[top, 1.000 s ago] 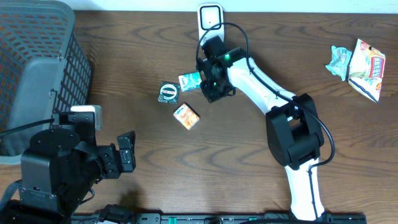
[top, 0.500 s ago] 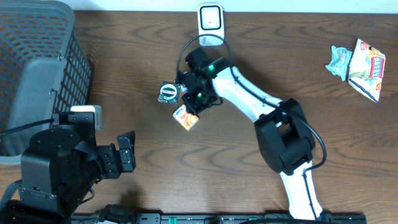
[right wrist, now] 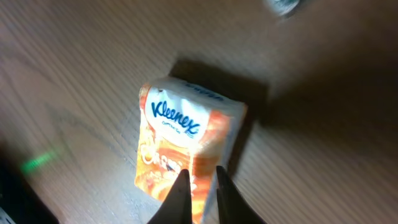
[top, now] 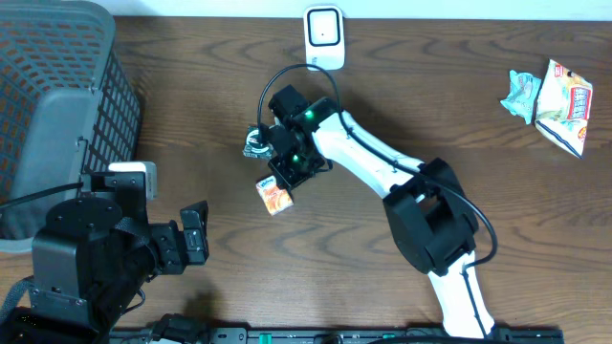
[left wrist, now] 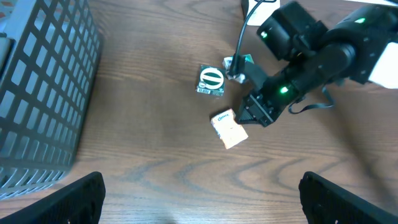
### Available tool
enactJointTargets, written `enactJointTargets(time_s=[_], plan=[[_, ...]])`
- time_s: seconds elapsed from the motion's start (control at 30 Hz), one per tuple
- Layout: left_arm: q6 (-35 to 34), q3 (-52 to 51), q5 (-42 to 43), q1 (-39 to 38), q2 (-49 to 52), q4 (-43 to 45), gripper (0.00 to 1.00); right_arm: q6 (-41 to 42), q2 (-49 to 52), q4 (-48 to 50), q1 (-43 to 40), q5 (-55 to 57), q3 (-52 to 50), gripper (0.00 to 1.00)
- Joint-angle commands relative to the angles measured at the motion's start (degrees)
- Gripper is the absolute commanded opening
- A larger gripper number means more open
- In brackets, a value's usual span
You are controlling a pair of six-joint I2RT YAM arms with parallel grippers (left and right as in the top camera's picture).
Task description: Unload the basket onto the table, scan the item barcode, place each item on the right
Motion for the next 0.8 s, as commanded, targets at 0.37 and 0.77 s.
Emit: enactJointTargets(time_s=[0.37, 0.77], plan=[[-0.7, 0.5, -0.1, 0.2, 0.0, 0.0, 0.98, 0.4, -4.8, 0.9, -1.5, 5.6, 0.2, 0.74], [-0.7, 0.5, -0.1, 0.2, 0.0, 0.0, 0.98, 0.4, -9.1, 0.4, -5.6, 5.2, 0.3, 0.99]])
